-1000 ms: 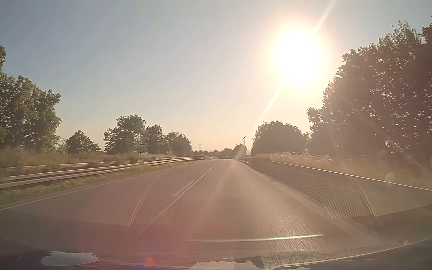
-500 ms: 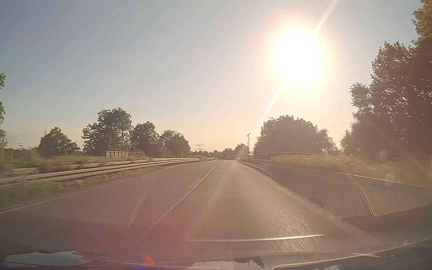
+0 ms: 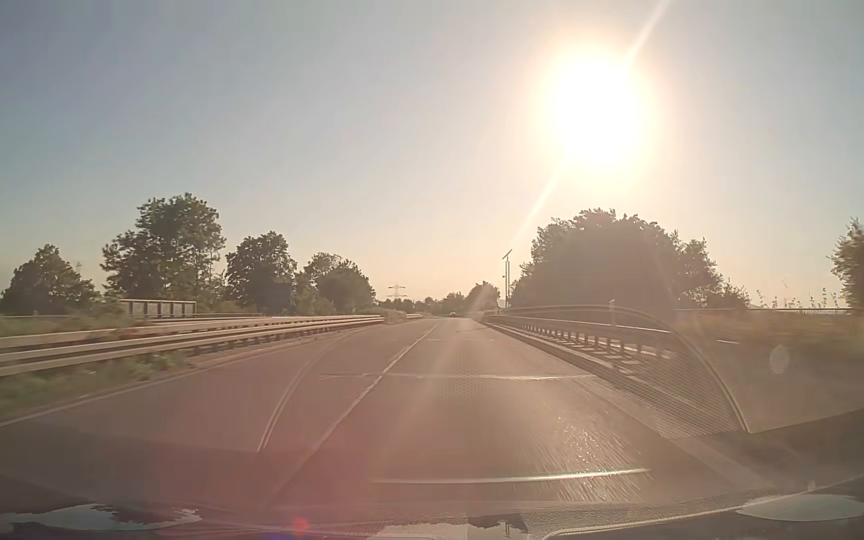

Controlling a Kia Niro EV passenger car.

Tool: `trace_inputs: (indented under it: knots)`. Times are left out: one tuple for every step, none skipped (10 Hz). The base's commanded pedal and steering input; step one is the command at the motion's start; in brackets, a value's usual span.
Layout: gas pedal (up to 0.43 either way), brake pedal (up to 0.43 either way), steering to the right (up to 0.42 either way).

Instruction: Follow the waypoints while adhering to traffic rules and regulations

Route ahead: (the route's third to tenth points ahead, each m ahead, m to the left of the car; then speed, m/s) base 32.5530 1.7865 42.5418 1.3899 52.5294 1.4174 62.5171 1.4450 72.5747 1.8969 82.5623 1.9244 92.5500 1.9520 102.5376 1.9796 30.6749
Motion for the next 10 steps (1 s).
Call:
trace_inputs:
  knots:
    - [0.240, 0.000, 0.002]
    - [0.240, 0.000, 0.003]
    - [0.240, 0.000, 0.003]
    - [0.240, 0.000, 0.003]
    - [0.240, 0.000, 0.002]
    - [0.228, 0.000, 0.001]
    - [0.228, 0.000, 0.001]
    - [0.228, 0.000, 0.001]
    - [0.228, 0.000, 0.001]
    - [0.228, 0.000, 0.001]
